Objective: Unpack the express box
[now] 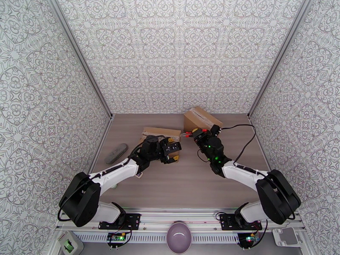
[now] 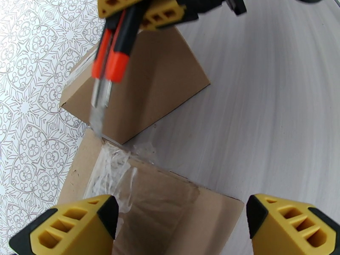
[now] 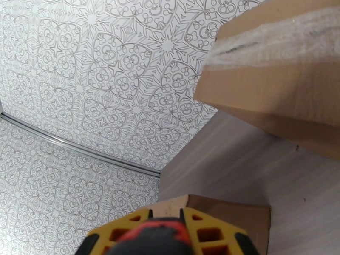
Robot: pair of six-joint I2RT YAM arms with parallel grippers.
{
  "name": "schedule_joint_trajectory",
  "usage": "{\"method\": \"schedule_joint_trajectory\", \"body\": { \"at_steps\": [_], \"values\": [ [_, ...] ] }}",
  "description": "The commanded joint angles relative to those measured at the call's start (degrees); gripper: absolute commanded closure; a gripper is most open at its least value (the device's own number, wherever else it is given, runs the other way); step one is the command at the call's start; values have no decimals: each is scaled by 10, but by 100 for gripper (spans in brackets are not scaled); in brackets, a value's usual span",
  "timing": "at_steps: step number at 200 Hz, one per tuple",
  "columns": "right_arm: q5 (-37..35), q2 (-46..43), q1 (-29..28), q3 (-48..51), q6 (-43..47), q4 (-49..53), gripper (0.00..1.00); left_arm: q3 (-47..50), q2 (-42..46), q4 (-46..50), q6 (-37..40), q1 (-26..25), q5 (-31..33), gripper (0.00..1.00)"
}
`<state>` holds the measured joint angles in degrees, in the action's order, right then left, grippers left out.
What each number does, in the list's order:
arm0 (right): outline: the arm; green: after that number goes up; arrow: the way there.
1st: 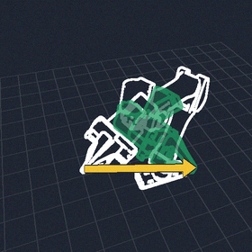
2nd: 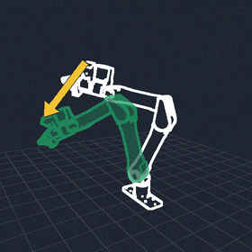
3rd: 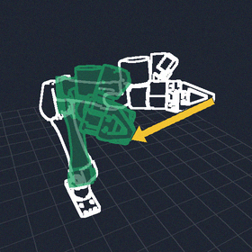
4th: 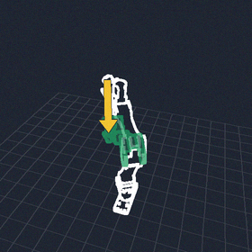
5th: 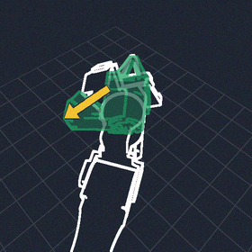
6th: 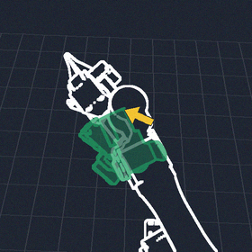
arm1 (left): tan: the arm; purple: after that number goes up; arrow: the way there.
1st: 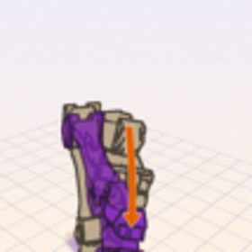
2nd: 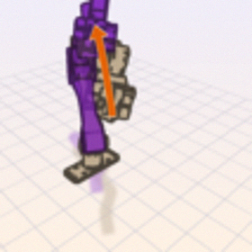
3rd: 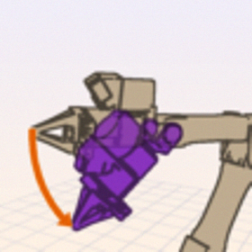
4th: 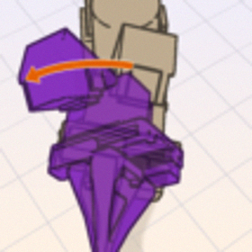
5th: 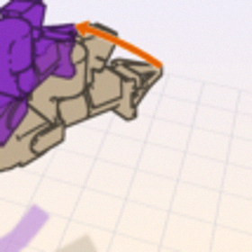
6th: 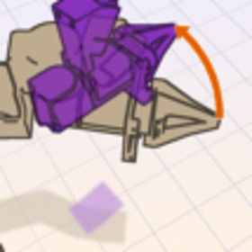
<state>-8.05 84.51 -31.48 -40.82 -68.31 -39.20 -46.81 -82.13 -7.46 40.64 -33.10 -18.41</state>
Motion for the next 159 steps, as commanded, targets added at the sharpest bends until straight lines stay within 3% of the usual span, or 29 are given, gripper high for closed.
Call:
{"method": "schedule_joint_trajectory", "body": {
  "at_steps": [1,159],
  "values": [
    [3,2,3,-15,2,-20,100,-15,-5,17,-7,5,-12,15],
    [-16,19,6,-16,21,-18,100,-18,-12,20,-5,3,-13,15]
  ]
}}
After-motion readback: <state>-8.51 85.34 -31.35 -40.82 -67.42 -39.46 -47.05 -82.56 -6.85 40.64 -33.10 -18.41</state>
